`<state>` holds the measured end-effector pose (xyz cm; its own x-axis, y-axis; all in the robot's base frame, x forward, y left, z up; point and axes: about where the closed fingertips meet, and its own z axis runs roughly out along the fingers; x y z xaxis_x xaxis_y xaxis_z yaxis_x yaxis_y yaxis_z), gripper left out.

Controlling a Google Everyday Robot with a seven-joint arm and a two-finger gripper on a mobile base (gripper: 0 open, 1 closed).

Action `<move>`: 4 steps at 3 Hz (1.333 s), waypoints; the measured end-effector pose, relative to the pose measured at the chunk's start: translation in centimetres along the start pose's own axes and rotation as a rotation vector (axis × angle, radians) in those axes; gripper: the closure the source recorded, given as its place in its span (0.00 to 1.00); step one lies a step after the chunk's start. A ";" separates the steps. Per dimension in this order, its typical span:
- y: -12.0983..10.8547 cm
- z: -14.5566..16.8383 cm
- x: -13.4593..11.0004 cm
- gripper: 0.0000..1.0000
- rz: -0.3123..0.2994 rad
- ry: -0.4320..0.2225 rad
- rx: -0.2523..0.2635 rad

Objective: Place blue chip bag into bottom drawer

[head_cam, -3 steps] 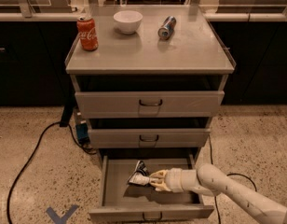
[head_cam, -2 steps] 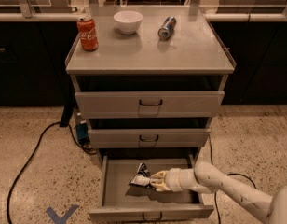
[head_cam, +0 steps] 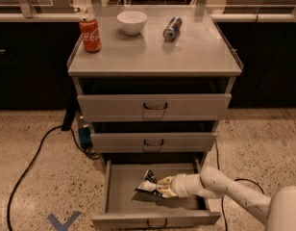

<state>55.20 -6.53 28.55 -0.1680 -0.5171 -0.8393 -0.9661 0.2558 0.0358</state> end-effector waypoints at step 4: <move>-4.1 5.5 9.2 1.00 0.202 -0.017 -0.004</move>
Offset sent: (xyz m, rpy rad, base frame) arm 0.0355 -0.0045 -0.0820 0.0778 0.0751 -0.0349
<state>58.69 -7.87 17.76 -0.3553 -0.4420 -0.8237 -0.9138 0.3497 0.2065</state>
